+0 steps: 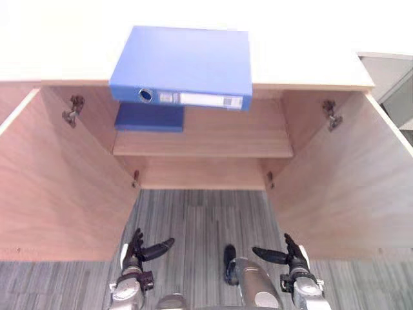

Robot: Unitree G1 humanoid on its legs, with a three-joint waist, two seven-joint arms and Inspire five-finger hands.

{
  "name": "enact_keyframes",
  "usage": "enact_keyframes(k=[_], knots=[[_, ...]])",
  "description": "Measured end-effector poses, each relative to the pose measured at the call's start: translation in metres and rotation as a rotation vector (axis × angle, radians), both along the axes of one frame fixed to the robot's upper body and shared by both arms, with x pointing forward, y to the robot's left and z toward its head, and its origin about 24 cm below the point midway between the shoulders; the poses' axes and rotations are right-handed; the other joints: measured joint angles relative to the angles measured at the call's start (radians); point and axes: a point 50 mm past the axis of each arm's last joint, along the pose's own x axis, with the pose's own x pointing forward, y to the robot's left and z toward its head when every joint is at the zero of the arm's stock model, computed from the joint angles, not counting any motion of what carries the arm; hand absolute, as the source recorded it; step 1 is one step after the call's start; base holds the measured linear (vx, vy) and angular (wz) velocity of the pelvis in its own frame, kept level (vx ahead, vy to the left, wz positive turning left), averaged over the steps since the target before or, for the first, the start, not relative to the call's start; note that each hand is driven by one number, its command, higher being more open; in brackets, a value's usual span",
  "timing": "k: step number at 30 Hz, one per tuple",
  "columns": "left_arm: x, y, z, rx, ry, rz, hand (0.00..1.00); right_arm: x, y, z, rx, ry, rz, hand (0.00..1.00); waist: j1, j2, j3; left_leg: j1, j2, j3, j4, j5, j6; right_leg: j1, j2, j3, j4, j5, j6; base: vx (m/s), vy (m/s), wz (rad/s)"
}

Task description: Walk over to the cabinet, pick up the folder, carry it to the office cabinet, place the folder inside the office cabinet, then close the office cabinet door

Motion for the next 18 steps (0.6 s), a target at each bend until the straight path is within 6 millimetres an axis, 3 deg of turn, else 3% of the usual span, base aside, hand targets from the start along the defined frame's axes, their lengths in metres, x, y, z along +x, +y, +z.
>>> enact_keyframes(k=[2,5,6,7,8,9,12,18], knots=[[0.0,-0.006,0.001,-0.014,-0.009,-0.013,1.0,-0.008,0.001,-0.003,0.003,0.017,-0.012,1.0,0.01,0.0,0.0,-0.058,0.041,0.01,0.16,-0.042,-0.008,0.096,0.011,-0.012,-0.062,-0.004,-0.006,0.36,-0.102,0.07],[0.009,-0.015,0.008,-0.028,-0.063,-0.048,1.0,-0.005,-0.004,0.002,-0.01,-0.018,-0.036,1.0,0.029,0.0,-0.002,-0.143,0.025,0.026,0.043,-0.085,0.021,0.19,0.007,0.002,-0.137,-0.004,-0.007,0.3,0.006,-0.2],[0.013,-0.015,0.012,-0.025,-0.084,-0.05,1.0,0.0,-0.005,0.004,-0.01,-0.033,-0.049,1.0,0.035,0.001,-0.003,-0.158,0.001,0.011,-0.097,-0.072,0.018,0.197,0.0,0.016,-0.146,-0.004,-0.004,0.22,0.089,-0.35],[0.014,-0.016,0.013,-0.026,-0.09,-0.053,1.0,0.0,-0.009,0.005,-0.02,-0.033,-0.055,1.0,0.031,0.018,-0.012,-0.159,-0.015,-0.001,-0.258,0.034,0.023,0.209,0.005,0.023,-0.154,-0.014,0.021,0.22,0.099,-0.31],[0.013,-0.017,0.013,-0.028,-0.089,-0.057,1.0,-0.002,-0.012,0.005,-0.027,-0.029,-0.058,1.0,0.029,0.035,-0.02,-0.162,-0.012,-0.01,-0.308,0.12,0.029,0.214,0.016,0.027,-0.153,-0.023,0.035,0.23,0.134,-0.16],[0.014,-0.017,0.012,-0.022,-0.083,-0.067,1.0,-0.007,-0.012,0.001,-0.023,-0.006,-0.07,1.0,0.028,0.039,-0.027,-0.155,-0.022,-0.021,-0.312,0.14,0.049,0.23,0.014,0.034,-0.149,-0.037,0.049,0.22,0.149,0.03],[0.021,-0.016,0.021,-0.012,-0.133,-0.075,1.0,-0.019,-0.011,-0.004,-0.016,0.027,-0.08,1.0,0.025,0.027,-0.038,-0.113,-0.076,-0.025,-0.395,0.156,0.068,0.24,-0.038,0.029,-0.152,-0.06,0.079,0.17,0.125,0.15],[0.026,-0.003,0.056,0.058,-0.293,-0.07,1.0,-0.025,-0.003,-0.01,0.013,0.058,-0.084,1.0,0.028,0.027,-0.039,-0.038,-0.113,-0.043,-0.486,0.175,0.082,0.307,-0.062,0.005,-0.199,-0.061,0.088,0.09,0.039,0.14]])
